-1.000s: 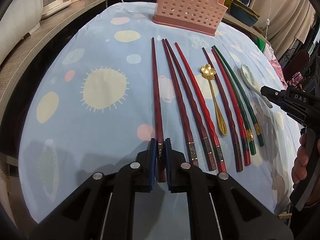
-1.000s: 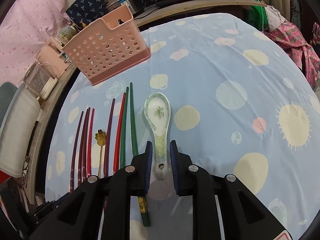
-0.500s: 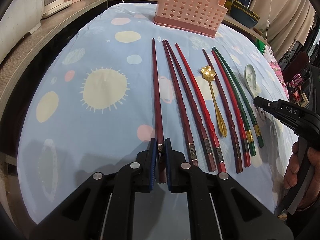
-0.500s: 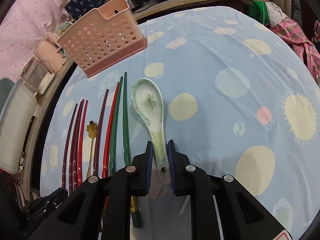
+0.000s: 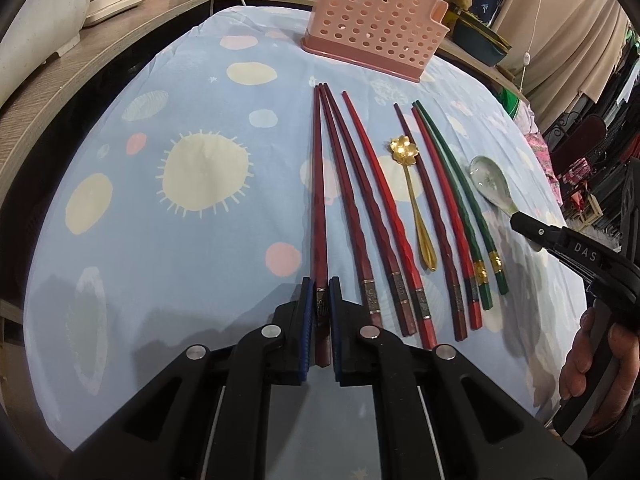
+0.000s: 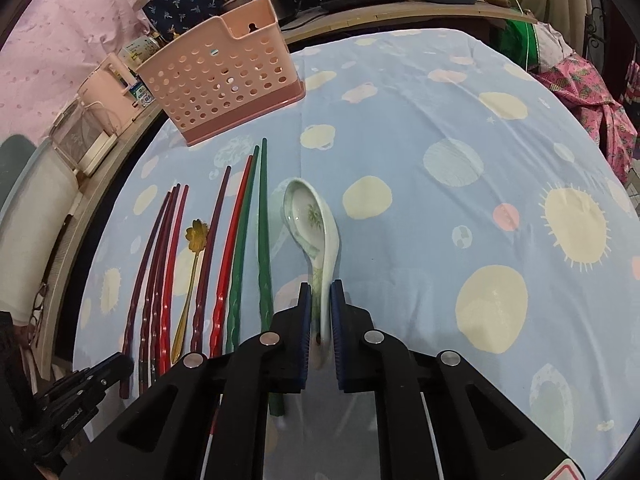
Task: Organize utensils
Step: 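Lift both items into the pink holder while both tools open to release them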
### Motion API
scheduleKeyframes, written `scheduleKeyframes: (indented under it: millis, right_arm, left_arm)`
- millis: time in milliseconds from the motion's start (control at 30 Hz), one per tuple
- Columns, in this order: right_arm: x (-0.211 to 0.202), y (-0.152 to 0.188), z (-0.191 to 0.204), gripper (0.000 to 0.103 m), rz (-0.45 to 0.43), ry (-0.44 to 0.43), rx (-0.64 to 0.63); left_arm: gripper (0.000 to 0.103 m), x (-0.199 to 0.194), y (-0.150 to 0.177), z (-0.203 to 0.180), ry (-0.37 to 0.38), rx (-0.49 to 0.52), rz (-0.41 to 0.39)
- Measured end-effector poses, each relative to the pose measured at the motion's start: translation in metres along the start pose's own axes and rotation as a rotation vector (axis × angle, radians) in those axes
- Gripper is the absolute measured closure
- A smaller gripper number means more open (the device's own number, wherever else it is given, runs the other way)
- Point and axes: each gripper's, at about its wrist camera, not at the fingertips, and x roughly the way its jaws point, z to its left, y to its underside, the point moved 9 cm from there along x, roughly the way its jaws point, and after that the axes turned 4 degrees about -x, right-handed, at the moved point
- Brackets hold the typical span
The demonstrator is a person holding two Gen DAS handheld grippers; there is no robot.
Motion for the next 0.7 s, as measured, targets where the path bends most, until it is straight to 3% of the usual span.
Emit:
scheduleKeyframes:
  millis: [200, 333, 700]
  right_arm:
    - [-0.031, -0.015, 0.0, 0.096, -0.063, -0.002, 0.001]
    - [-0.047, -0.03, 0.0, 0.096, -0.097, 0.003, -0.012]
    - [-0.067, -0.095, 0.014, 0.097, -0.204, 0.002, -0.086]
  left_arm:
    - [0.096, -0.023, -0.011, -0.003, 0.001, 0.002, -0.056]
    - [0.096, -0.045, -0.035, -0.001, -0.004, 0.0, -0.127]
    - [0.096, -0.114, -0.155, -0.019, -0.007, 0.057, -0.399]
